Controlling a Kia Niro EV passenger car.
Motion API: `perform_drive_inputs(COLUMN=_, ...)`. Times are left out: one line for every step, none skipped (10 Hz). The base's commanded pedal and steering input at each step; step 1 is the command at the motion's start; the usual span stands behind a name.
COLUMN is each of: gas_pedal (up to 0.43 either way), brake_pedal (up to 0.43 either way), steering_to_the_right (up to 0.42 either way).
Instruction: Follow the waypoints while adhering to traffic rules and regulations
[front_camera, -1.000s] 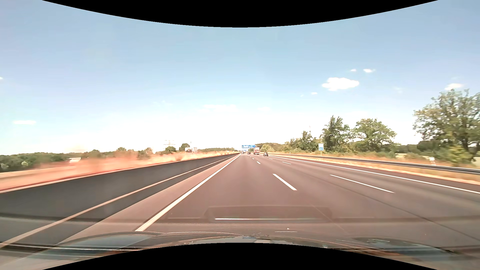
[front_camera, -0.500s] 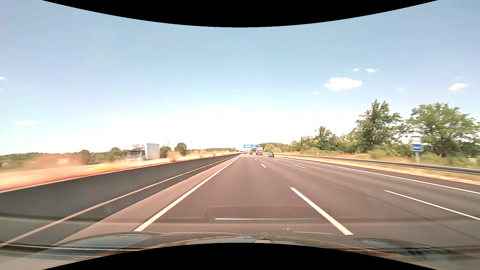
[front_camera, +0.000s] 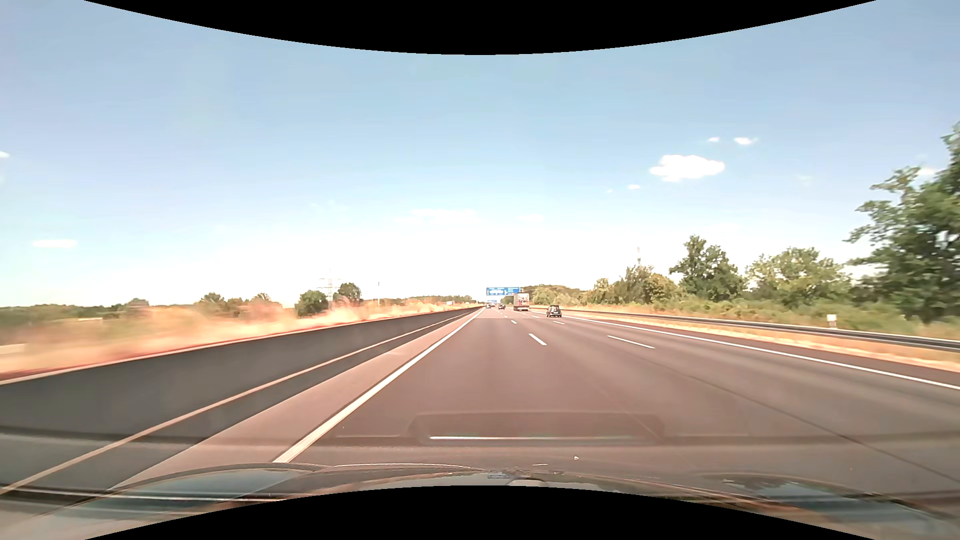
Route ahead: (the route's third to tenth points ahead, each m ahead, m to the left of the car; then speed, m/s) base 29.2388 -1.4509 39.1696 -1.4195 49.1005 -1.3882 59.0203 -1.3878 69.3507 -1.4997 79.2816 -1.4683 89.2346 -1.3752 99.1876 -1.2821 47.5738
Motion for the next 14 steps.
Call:
perform_drive_inputs(gas_pedal=0.720, brake_pedal=0.000, steering_to_the_right=-0.001)
perform_drive_inputs(gas_pedal=0.720, brake_pedal=0.000, steering_to_the_right=-0.001)
perform_drive_inputs(gas_pedal=0.720, brake_pedal=0.000, steering_to_the_right=0.000)
perform_drive_inputs(gas_pedal=0.720, brake_pedal=0.000, steering_to_the_right=0.000)
perform_drive_inputs(gas_pedal=0.720, brake_pedal=0.000, steering_to_the_right=0.000)
perform_drive_inputs(gas_pedal=0.720, brake_pedal=0.000, steering_to_the_right=0.001)
perform_drive_inputs(gas_pedal=0.720, brake_pedal=0.000, steering_to_the_right=0.001)
perform_drive_inputs(gas_pedal=0.720, brake_pedal=0.000, steering_to_the_right=0.001)
perform_drive_inputs(gas_pedal=0.720, brake_pedal=0.000, steering_to_the_right=0.001)
perform_drive_inputs(gas_pedal=0.720, brake_pedal=0.000, steering_to_the_right=0.001)
perform_drive_inputs(gas_pedal=0.720, brake_pedal=0.000, steering_to_the_right=0.000)
perform_drive_inputs(gas_pedal=0.720, brake_pedal=0.000, steering_to_the_right=0.000)
perform_drive_inputs(gas_pedal=0.720, brake_pedal=0.000, steering_to_the_right=0.000)
perform_drive_inputs(gas_pedal=0.720, brake_pedal=0.000, steering_to_the_right=0.000)
